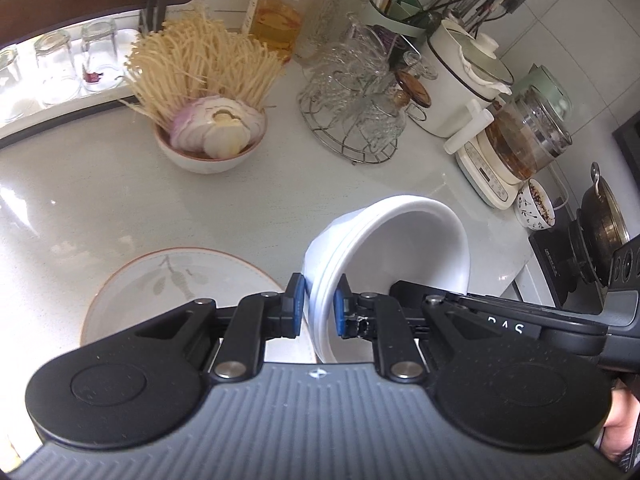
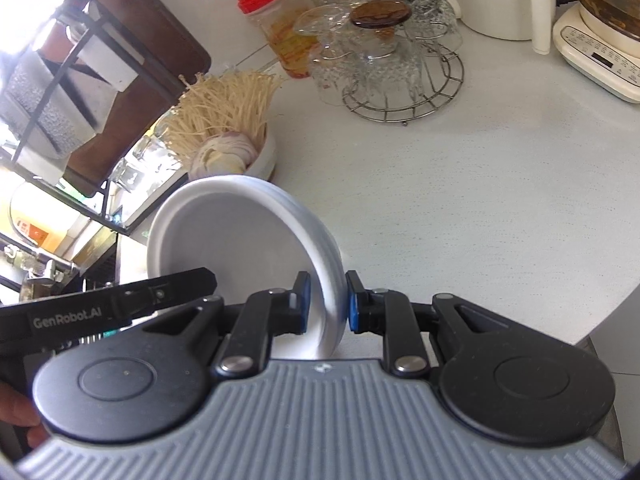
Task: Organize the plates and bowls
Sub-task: 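Lift the nested bowls with both tools and carry them to the floral plate stack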
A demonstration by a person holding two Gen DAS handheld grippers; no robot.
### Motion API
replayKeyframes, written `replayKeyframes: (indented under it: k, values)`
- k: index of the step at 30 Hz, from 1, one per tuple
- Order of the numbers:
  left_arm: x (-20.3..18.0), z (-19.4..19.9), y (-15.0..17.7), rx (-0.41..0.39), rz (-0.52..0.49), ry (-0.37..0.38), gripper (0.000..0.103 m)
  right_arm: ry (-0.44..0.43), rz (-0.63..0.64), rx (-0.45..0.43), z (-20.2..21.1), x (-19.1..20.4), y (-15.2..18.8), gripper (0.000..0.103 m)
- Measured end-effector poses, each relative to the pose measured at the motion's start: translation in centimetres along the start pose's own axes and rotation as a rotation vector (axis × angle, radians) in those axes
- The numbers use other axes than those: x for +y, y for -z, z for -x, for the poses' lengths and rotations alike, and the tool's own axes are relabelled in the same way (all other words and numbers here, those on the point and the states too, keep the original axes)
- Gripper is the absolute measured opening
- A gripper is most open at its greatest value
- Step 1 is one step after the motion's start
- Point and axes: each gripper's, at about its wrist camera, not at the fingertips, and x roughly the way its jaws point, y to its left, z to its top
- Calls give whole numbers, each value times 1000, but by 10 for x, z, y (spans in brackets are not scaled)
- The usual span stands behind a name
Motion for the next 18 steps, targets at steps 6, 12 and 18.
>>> replayKeyframes:
  k: [6,12,18]
  values:
    - [19,16,9,-18,43,-31,18,-26,42,34,-9,19,3,21]
    - [41,31,17,-30,95,-81,18,-65,94,70,-23,44,4,21]
    - [54,40,30,-43,124,-117,18,-80,157,130,-36,60,11,21]
